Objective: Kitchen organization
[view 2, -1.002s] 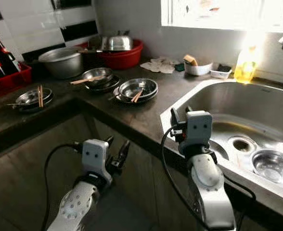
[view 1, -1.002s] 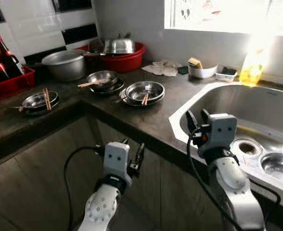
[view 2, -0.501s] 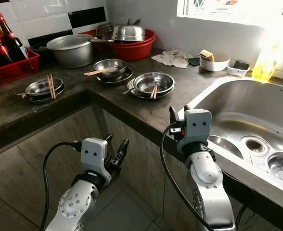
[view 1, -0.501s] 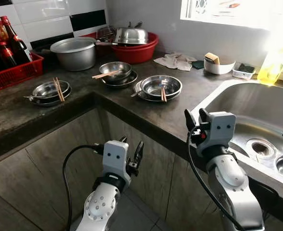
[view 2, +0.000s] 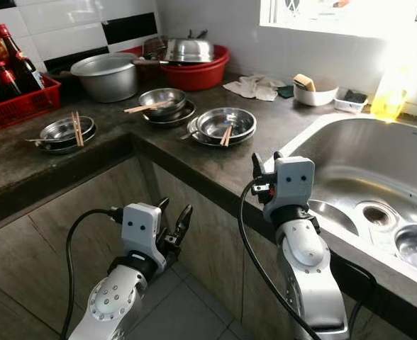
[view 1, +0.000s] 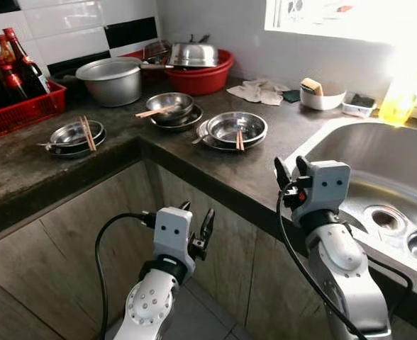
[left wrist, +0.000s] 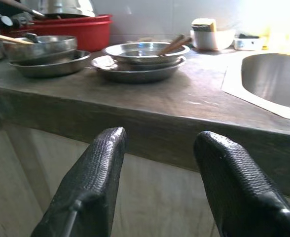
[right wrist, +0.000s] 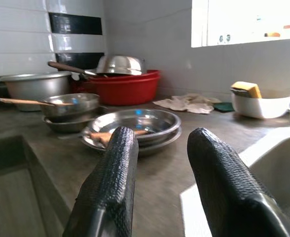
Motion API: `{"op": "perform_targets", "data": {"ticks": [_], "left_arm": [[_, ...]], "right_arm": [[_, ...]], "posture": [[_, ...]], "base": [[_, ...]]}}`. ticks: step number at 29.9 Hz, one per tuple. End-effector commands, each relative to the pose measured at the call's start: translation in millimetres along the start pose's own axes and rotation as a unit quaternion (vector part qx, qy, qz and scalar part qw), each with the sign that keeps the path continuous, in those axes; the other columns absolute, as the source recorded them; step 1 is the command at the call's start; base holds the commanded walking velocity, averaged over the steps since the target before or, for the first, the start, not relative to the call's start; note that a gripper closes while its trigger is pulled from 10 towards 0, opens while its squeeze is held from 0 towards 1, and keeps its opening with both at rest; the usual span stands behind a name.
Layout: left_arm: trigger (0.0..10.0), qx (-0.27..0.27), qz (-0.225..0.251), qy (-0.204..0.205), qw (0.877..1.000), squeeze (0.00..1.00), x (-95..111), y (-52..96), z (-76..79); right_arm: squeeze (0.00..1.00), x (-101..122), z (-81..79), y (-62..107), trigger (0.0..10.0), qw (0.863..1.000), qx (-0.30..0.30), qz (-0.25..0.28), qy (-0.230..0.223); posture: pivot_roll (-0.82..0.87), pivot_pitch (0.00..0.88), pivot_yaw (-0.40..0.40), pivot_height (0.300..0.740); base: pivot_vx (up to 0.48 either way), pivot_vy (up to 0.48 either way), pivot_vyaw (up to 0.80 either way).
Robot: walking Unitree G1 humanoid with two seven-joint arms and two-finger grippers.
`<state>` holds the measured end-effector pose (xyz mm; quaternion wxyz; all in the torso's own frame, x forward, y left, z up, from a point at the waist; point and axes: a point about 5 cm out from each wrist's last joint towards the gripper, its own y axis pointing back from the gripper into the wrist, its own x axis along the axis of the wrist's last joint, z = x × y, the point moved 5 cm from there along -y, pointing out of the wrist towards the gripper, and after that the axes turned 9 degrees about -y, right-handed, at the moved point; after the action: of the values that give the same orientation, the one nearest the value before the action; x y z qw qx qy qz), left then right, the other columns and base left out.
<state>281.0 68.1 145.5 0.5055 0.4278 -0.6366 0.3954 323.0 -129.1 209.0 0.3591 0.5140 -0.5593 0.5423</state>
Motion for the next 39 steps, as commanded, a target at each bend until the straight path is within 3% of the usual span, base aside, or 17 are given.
{"op": "perform_targets", "data": {"ticks": [1,8,14,15,23,24,34,35,36,37,39], "left_arm": [[10.0,0.002,-0.007,0.0,1.0,0.0,-3.8,-0.4,-1.5],[10.0,0.003,-0.006,0.0,1.0,0.0,-4.1,-1.2,-2.3],[10.0,0.005,-0.006,0.0,1.0,0.0,-3.0,-2.3,-2.5],[10.0,0.006,-0.007,0.0,1.0,0.0,-3.0,-1.5,-2.4],[10.0,0.015,-0.008,0.003,1.0,0.0,-0.6,2.8,-2.3],[10.0,0.016,-0.007,0.003,1.0,0.0,0.2,3.3,-3.0],[10.0,0.021,0.008,0.008,1.0,0.0,8.7,6.8,-3.6],[10.0,0.021,0.007,0.008,1.0,0.0,8.7,7.6,-3.3],[10.0,0.021,0.007,0.008,1.0,0.0,8.8,8.2,-3.1],[10.0,0.021,0.004,0.009,1.0,0.0,7.9,9.3,-2.9],[10.0,0.021,0.003,0.008,1.0,0.0,7.2,10.2,-3.1]], "right_arm": [[0.0,2.5,-2.0,-4.3,10.0,1.0,0.006,0.002,-0.002],[0.0,8.8,-2.3,-8.1,10.0,1.0,0.008,0.014,-0.003],[0.0,14.0,-8.7,-22.7,10.0,0.999,0.027,0.025,0.0],[1.0,11.6,-14.4,-28.9,10.0,0.999,0.044,0.022,0.003],[1.0,3.3,-34.4,-52.2,10.0,0.995,0.097,0.014,0.026],[0.0,2.0,-35.7,-54.7,10.0,0.994,0.101,0.012,0.03],[0.0,-5.3,-37.1,-83.6,10.0,0.992,0.107,0.012,0.058],[0.26,-4.3,-38.0,-88.5,10.0,0.992,0.107,0.014,0.058],[0.26,-3.5,-38.7,-91.5,10.0,0.992,0.107,0.016,0.057],[1.0,-0.4,-41.0,-96.1,10.0,0.992,0.111,0.021,0.055],[1.0,1.7,-42.9,-98.4,10.0,0.991,0.114,0.027,0.058]], "posture": [[0.08,0.005,0.018,0.74],[0.07,0.002,0.022,0.74],[0.08,0.017,0.022,0.74],[0.08,0.024,0.021,0.74],[0.1,0.054,0.009,0.74],[0.1,0.061,0.01,0.74],[0.11,0.094,0.003,0.74],[0.12,0.098,-0.003,0.74],[0.12,0.099,-0.004,0.74],[0.12,0.102,-0.005,0.74],[0.13,0.104,-0.007,0.74]], "base": [[0.0,0.0,0.0],[0.0,0.0,0.0],[0.0,0.0,0.0],[0.0,0.0,0.0],[0.0,0.0,0.0],[0.0,0.0,0.0],[0.0,0.0,0.0],[0.0,0.0,0.0],[0.0,0.0,0.0],[0.0,0.0,0.0],[0.0,0.0,0.0]]}}
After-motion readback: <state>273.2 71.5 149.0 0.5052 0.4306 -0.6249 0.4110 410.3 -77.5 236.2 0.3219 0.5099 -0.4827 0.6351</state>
